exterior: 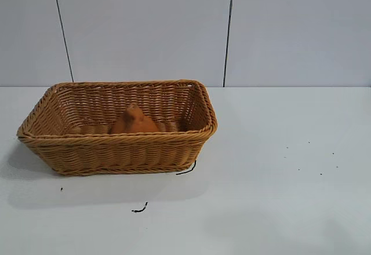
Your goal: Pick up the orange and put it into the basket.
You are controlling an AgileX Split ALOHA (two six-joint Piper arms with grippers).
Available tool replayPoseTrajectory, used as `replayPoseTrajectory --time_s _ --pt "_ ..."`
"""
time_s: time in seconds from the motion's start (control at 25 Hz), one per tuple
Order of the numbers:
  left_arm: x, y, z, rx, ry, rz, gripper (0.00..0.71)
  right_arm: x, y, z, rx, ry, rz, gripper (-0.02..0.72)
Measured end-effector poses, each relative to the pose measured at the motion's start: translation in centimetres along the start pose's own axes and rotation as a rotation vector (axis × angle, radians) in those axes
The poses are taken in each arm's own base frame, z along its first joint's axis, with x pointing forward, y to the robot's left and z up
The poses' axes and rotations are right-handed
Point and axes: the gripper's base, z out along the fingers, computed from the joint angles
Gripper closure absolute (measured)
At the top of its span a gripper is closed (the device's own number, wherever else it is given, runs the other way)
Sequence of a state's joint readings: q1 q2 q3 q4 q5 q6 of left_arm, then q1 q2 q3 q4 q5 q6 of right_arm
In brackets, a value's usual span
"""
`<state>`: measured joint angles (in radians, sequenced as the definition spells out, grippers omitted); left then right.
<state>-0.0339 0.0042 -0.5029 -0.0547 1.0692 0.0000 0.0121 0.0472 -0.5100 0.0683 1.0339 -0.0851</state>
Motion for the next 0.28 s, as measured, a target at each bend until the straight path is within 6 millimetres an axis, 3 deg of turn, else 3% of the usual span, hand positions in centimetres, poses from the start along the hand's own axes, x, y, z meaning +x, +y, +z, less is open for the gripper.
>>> replayPoseTrajectory --time_s 0.28 --pt "0.00 0.00 0.00 0.000 0.000 0.000 0.071 0.40 0.07 -0.71 0.001 -0.049 -0.003 0.078"
